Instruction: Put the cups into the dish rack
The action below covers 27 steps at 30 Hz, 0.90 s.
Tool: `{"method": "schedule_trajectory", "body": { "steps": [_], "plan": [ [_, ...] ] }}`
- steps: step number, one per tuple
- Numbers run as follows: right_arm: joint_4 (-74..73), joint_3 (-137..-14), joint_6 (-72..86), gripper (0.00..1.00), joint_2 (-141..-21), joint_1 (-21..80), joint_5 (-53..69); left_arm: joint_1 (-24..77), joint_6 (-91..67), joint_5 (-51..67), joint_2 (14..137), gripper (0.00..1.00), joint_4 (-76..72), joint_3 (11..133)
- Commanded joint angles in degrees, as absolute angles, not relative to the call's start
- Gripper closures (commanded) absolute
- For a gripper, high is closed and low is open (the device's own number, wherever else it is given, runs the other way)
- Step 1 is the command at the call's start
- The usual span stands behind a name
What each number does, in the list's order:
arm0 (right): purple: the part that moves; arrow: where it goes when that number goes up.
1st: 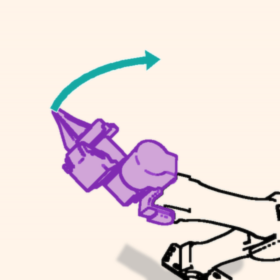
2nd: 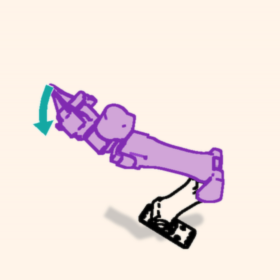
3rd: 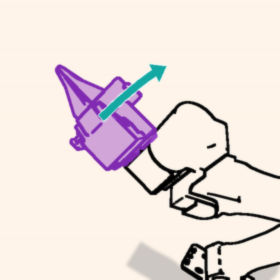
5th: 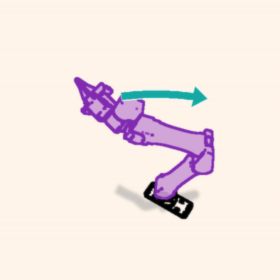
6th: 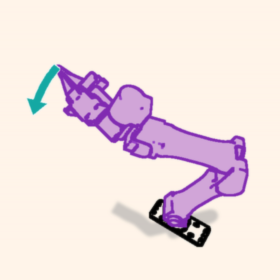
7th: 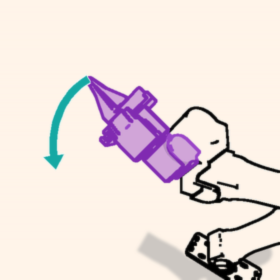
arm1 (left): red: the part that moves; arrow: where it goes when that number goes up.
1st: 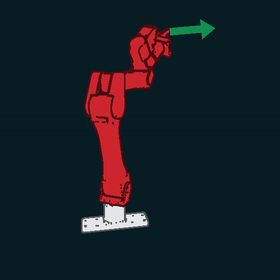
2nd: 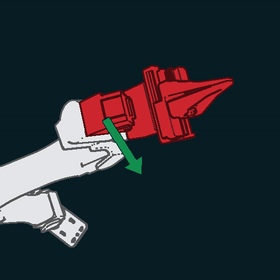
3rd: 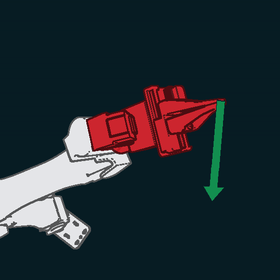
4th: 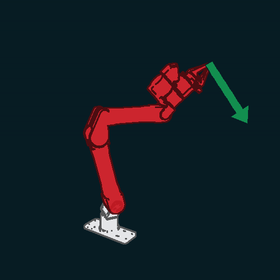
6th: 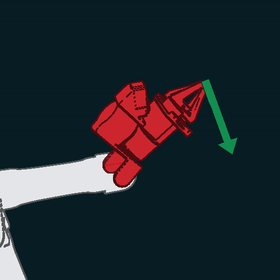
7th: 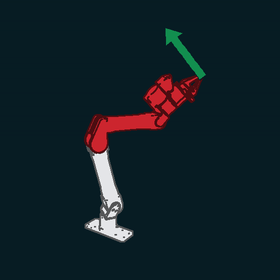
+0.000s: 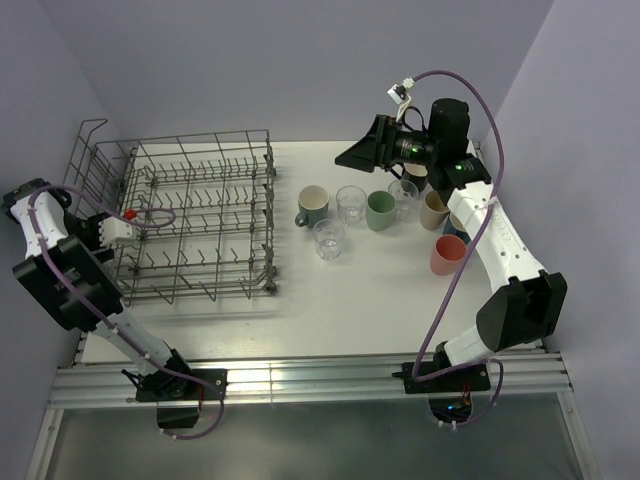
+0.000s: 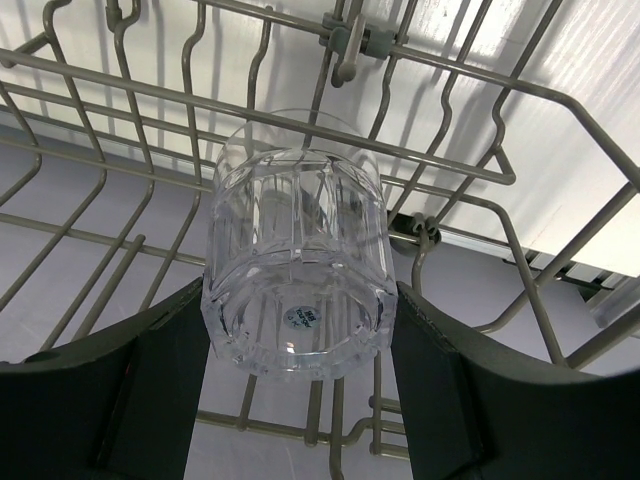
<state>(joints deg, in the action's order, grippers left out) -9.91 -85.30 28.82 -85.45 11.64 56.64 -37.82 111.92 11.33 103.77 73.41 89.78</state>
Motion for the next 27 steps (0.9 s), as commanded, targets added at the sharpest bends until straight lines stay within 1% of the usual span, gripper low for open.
{"method": "schedule_trajectory", "body": {
  "steps": [1, 10, 14, 15, 18, 19, 21, 22, 24, 25, 26, 27],
  "plan": [
    [-8.35, -88.07, 28.39, 0.0, -85.87, 11.78, 57.74, -37.44, 113.91, 13.27, 102.04, 0.99, 78.92, 87.1],
    [-8.0, -87.71, 28.65, 0.0, -85.52, 11.87, 58.01, -38.06, 115.66, 12.13, 97.56, 0.99, 78.84, 83.32],
    [-7.47, -87.36, 29.09, 0.0, -85.34, 11.78, 58.18, -38.06, 116.19, 12.48, 96.15, 0.96, 78.93, 81.39],
    [-7.3, -87.28, 29.18, 0.0, -85.34, 11.86, 58.18, -38.14, 115.76, 12.57, 96.33, 0.91, 78.84, 81.47],
    [-7.03, -87.36, 29.44, 0.0, -85.52, 11.86, 58.27, -38.14, 113.91, 12.22, 98.25, 0.82, 78.84, 82.35],
    [-7.12, -87.45, 29.44, 0.0, -85.6, 11.87, 58.36, -38.06, 113.47, 12.13, 98.78, 0.73, 78.75, 82.7],
    [-7.21, -87.63, 29.27, 0.0, -85.61, 11.87, 58.27, -38.14, 112.59, 12.04, 100.1, 0.68, 78.75, 83.58],
    [-7.29, -87.71, 29.27, 0.0, -85.69, 11.87, 58.18, -38.23, 112.5, 12.22, 100.28, 0.57, 78.75, 83.84],
    [-7.29, -87.71, 29.27, 0.0, -85.78, 11.87, 58.18, -38.15, 112.15, 13.09, 100.89, 0.51, 78.75, 84.81],
    [-7.21, -87.71, 29.27, 0.0, -85.78, 11.87, 58.18, -38.14, 112.06, 13.62, 100.99, 0.39, 78.75, 85.25],
    [-7.29, -87.71, 29.27, 0.0, -85.69, 11.87, 58.18, -38.14, 111.8, 14.06, 100.99, 0.33, 78.75, 85.69],
    [-7.21, -87.71, 29.27, 0.0, -85.69, 11.87, 58.18, -38.14, 111.71, 14.58, 101.16, 0.3, 78.75, 86.65]
  ]
}}
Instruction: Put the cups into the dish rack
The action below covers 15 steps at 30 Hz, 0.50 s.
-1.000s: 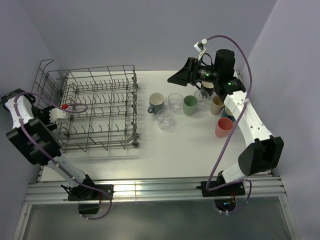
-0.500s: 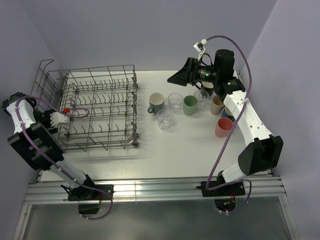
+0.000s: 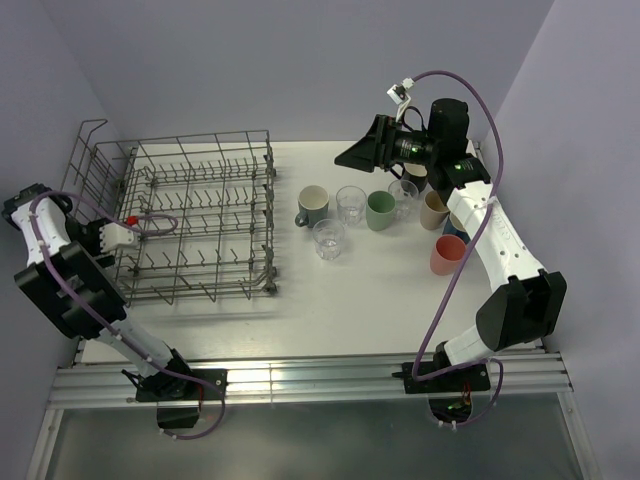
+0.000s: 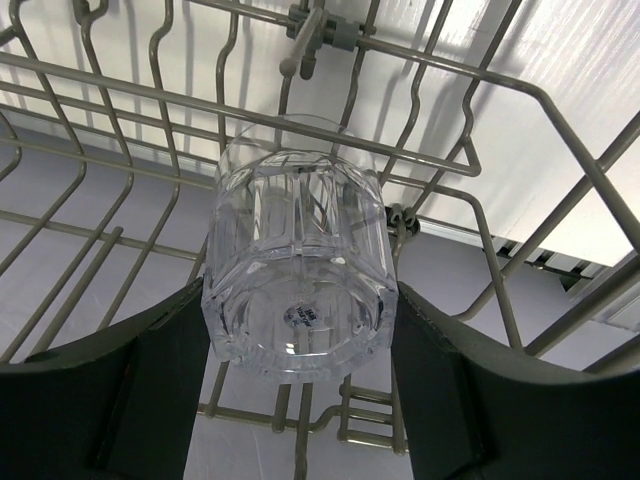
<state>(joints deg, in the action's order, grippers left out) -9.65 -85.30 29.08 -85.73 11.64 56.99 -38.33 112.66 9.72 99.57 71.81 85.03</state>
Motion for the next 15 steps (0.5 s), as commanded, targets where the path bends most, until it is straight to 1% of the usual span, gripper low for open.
{"method": "schedule_trajectory", "body": {
  "steps": [1, 2, 6, 7, 9, 12, 15],
  "plan": [
    [-7.21, -87.71, 29.18, 0.0, -85.69, 11.87, 58.1, -38.14, 111.71, 14.68, 101.08, 0.27, 78.75, 87.1],
    [-7.38, -87.8, 29.18, 0.0, -85.69, 11.87, 58.18, -38.23, 111.71, 14.76, 101.07, 0.24, 78.66, 88.06],
    [-7.38, -88.33, 29.18, 0.0, -85.78, 11.87, 58.18, -38.14, 111.8, 15.29, 100.2, 0.17, 78.75, 89.99],
    [-7.38, -88.42, 29.18, 0.0, -85.78, 11.87, 58.18, -38.06, 111.88, 15.55, 99.93, 0.11, 78.66, 90.17],
    [-7.38, -88.5, 29.18, 0.0, -85.69, 11.87, 58.27, -37.97, 112.06, 15.65, 98.97, 0.06, 78.66, 90.61],
    [-7.3, -88.42, 29.09, 0.0, -85.52, 11.86, 58.45, -37.62, 112.15, 15.12, 98.26, 0.04, 78.66, 91.14],
    [-7.47, -88.59, 28.74, 0.0, -85.25, 11.69, 58.54, -37.18, 111.36, 15.64, 97.56, 0.07, 78.75, 93.25]
  ]
}}
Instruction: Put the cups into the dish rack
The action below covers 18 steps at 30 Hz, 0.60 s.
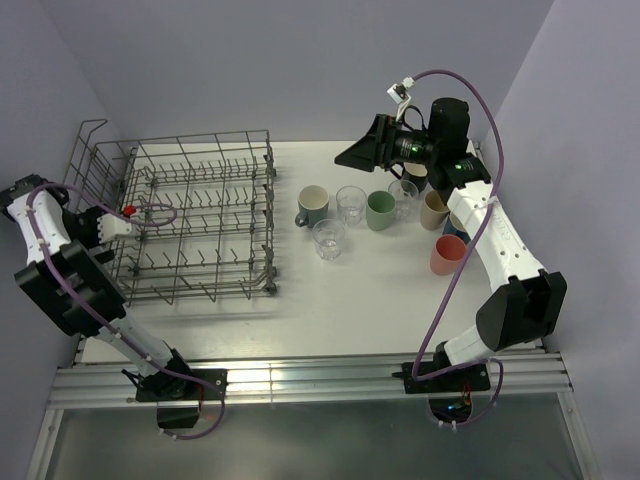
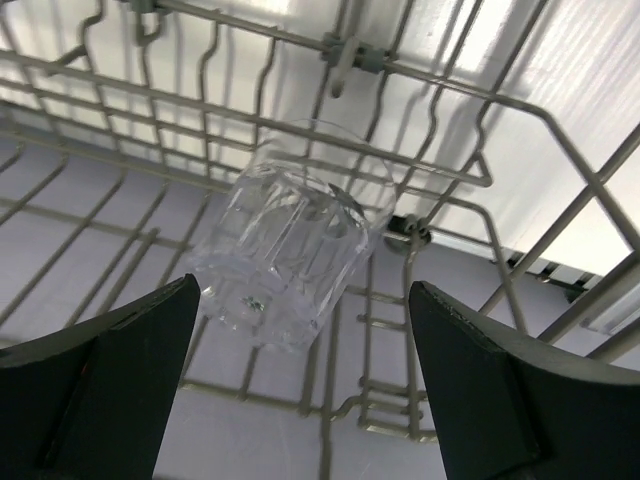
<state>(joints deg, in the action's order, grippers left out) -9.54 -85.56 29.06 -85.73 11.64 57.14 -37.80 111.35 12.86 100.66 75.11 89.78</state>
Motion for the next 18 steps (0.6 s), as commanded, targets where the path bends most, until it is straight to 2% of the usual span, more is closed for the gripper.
{"method": "schedule_trajectory", "body": {
  "steps": [1, 9, 13, 18],
  "plan": [
    [-7.73, -88.68, 28.57, 0.0, -85.25, 11.78, 58.54, -36.83, 111.18, 15.82, 97.3, 0.07, 78.66, 93.86],
    [-15.44, -91.84, 20.23, 0.0, -85.52, 10.9, 55.12, -31.21, 108.11, 18.97, 93.08, 0.08, 78.66, 102.65],
    [-25.99, -95.53, 9.08, 0.0, -86.13, 10.81, 48.62, -26.47, 102.94, 22.05, 90.1, 0.04, 74.65, 104.24],
    [-40.74, -101.51, -7.36, 0.03, -89.38, 11.16, 32.72, -22.25, 92.56, 30.13, 81.75, 0.01, 67.16, 97.75]
  ]
}}
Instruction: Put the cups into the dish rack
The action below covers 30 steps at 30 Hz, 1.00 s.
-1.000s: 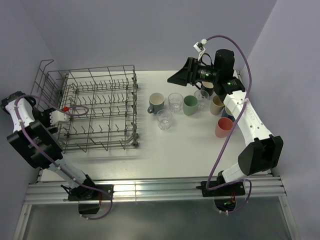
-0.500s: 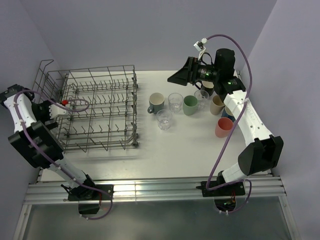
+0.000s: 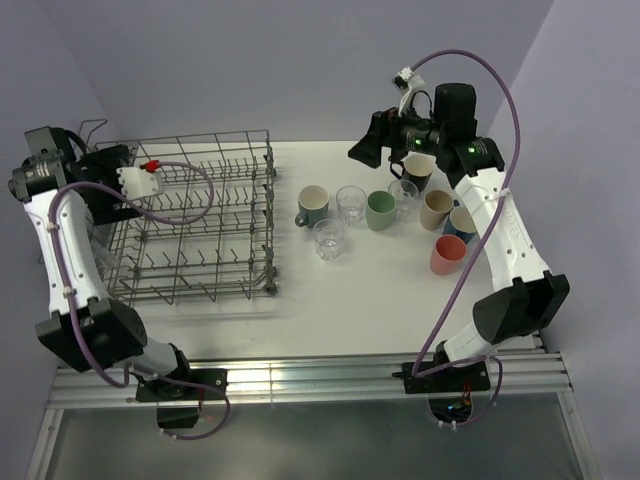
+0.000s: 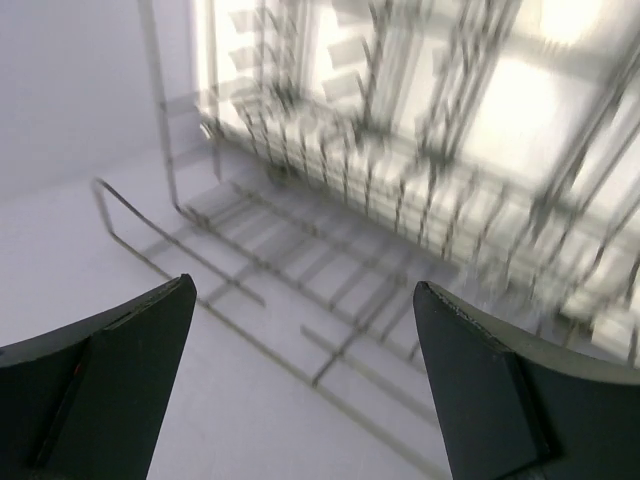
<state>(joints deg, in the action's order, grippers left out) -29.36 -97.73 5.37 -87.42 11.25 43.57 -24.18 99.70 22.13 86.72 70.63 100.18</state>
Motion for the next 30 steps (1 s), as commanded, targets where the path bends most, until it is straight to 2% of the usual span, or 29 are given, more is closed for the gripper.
{"method": "schedule_trajectory", "body": {
  "steps": [1, 3, 7, 18, 24, 30],
  "plan": [
    [-42.7, -102.73, -9.38, 0.04, -90.69, 11.42, 30.43, -21.54, 89.42, 33.19, 80.61, 0.01, 65.5, 95.47],
    [-47.78, -103.36, -14.49, 0.08, -92.1, 12.13, 23.51, -19.79, 87.11, 35.06, 77.1, 0.01, 64.6, 93.35],
    [-53.43, -101.53, -20.82, 0.16, -95.88, 14.41, 14.6, -12.23, 71.94, 35.86, 72.69, 0.01, 57.14, 86.33],
    [-49.05, -91.85, -19.25, 0.44, -98.43, 27.06, 10.02, -9.58, 43.96, 53.16, 69.0, 0.03, 50.81, 82.18],
    [-48.34, -92.11, -14.15, 0.47, -104.23, 28.3, 12.74, -9.23, 39.2, 54.14, 66.62, 0.04, 50.19, 80.51],
    [-46.23, -92.81, -11.69, 0.47, -108.62, 28.65, 10.2, -9.14, 39.37, 54.67, 64.25, 0.03, 50.54, 78.14]
  ]
}}
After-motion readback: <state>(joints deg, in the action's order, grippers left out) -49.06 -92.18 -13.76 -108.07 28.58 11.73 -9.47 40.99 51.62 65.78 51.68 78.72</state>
